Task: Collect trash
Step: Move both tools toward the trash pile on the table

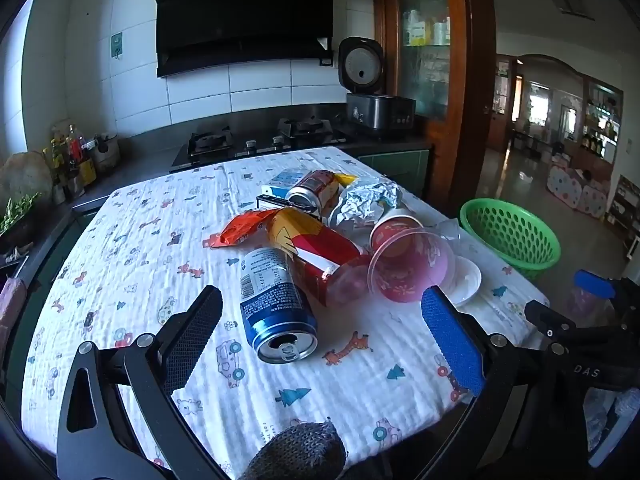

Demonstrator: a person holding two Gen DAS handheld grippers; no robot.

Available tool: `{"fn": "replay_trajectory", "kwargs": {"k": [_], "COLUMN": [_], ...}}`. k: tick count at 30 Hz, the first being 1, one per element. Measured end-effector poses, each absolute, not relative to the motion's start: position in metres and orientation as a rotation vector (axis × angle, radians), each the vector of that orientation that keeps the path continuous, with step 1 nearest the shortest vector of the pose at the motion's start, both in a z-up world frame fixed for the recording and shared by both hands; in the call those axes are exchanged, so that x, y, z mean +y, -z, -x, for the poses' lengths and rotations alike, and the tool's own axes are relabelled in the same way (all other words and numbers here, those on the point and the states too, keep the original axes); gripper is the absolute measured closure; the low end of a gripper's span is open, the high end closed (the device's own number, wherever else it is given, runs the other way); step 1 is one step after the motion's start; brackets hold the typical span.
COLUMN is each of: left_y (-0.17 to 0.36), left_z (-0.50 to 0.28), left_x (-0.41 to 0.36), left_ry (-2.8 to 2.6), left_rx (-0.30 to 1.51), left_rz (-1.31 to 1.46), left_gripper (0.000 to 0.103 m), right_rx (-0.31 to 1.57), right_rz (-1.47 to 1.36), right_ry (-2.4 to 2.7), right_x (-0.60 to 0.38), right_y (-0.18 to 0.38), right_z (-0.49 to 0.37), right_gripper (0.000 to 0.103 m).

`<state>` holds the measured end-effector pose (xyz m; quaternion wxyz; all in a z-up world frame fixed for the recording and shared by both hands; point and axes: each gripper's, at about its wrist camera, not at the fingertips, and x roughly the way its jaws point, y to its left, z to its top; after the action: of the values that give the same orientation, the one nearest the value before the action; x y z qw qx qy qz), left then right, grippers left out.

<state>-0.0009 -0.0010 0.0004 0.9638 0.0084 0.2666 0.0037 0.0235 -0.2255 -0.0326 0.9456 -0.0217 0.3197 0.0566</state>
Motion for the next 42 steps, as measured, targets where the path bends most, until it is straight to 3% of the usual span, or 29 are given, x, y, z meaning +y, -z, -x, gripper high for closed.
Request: {"fn": "replay_trajectory", "kwargs": {"k": [26, 42], "left_y": [0.004, 0.000], "left_z": [-0.007, 0.001], "left_x": [0.016, 0.013], "left_ry": [-0.024, 0.004], "left_rx": [0.585, 0.516], "left_rz": [0.031, -0.039], "left_gripper": [0.005, 0.006], "right_rx": [0.645, 0.644], "right_rz": [0.053, 0.045], "right_ry": [-0.116, -0.113], "right_x": [-0.223, -0.225], "right_y": [0.030, 0.032], "right_z": [-0.025, -0.025], "right_gripper": [0.006, 0.006]}}
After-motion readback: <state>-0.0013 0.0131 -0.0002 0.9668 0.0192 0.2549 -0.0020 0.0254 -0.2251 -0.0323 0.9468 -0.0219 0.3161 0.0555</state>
